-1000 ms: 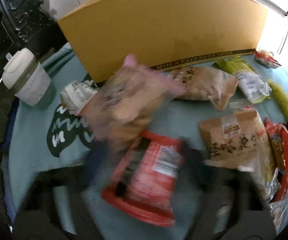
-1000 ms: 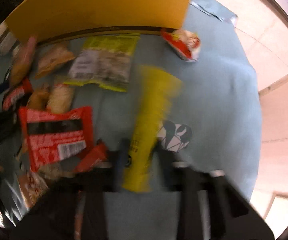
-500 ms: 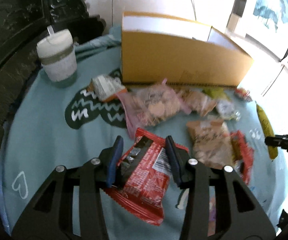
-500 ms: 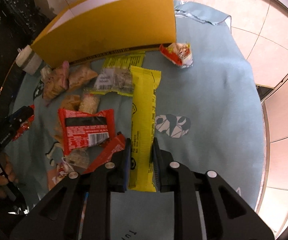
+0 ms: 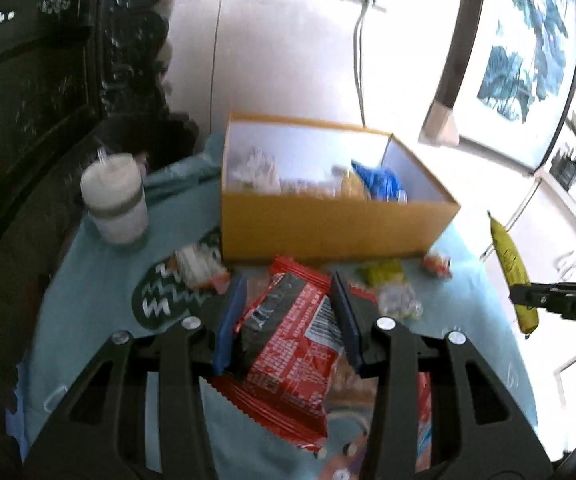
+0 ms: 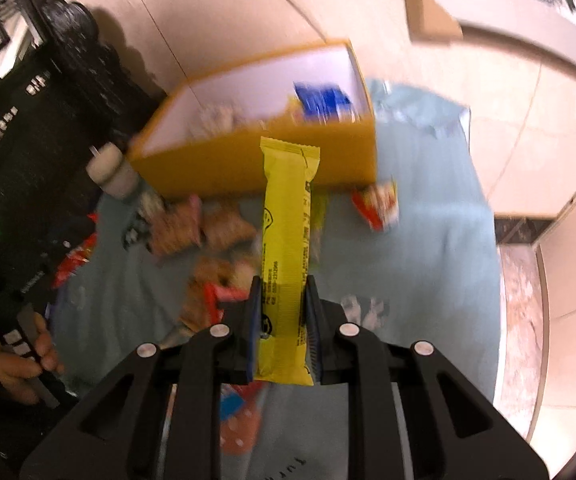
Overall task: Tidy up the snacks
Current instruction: 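Carry both snacks over the yellow box and open both tools to drop them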
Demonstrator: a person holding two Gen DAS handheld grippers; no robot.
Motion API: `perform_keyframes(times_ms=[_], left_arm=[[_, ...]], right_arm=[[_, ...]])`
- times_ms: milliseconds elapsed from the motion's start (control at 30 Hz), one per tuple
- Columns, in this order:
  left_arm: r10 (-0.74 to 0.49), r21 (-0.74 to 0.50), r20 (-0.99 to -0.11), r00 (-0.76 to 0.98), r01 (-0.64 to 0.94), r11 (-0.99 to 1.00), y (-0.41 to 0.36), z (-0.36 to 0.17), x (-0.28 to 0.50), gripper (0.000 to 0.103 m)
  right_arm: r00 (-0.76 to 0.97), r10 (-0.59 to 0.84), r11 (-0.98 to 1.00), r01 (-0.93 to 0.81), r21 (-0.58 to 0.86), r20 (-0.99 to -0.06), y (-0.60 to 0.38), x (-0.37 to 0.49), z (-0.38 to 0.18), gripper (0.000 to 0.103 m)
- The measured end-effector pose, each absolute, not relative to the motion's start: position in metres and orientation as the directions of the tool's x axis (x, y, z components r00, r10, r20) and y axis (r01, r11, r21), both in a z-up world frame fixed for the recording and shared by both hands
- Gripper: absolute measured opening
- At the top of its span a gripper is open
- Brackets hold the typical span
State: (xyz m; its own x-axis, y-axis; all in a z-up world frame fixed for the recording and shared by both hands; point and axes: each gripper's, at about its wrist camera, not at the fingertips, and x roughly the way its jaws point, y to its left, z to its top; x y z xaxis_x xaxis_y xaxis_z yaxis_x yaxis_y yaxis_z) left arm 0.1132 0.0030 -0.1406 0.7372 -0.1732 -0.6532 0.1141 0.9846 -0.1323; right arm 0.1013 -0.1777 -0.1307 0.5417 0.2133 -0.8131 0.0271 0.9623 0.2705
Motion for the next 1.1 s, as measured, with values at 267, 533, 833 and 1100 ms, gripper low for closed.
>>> perform_keyframes(times_ms=[267, 533, 833, 1100], left_arm=[[-0.167, -0.177, -0.550, 0.818, 0.082, 0.981, 0.000, -0.072, 0.169, 0.044], [-0.135, -0.115, -0.472, 0.871, 0.091, 0.989, -0.021, 0.001, 0.248, 0.045], [-0.018, 0.003, -0.649, 0.761, 0.026, 1.000, -0.021, -0.043, 0.293, 0.101], [-0.021, -0.018, -0.733, 0.680, 0.012, 1.000, -0.002, -0.144, 0.213, 0.101]], right_arm=[[0.647, 0.206, 0.972, -0.051, 0.228, -0.734, -0.176, 0.162, -0.048, 0.020], [0.707, 0.160, 0.984, -0.061, 0.166, -0.689, -0.172, 0.247, 0.007, 0.022], [0.620, 0.051, 0.996, 0.023, 0.083, -0.783, -0.182, 0.272, -0.047, 0.070], [0.400, 0.071, 0.992, 0.067, 0.106, -0.914, -0.173, 0.195, -0.157, 0.070]])
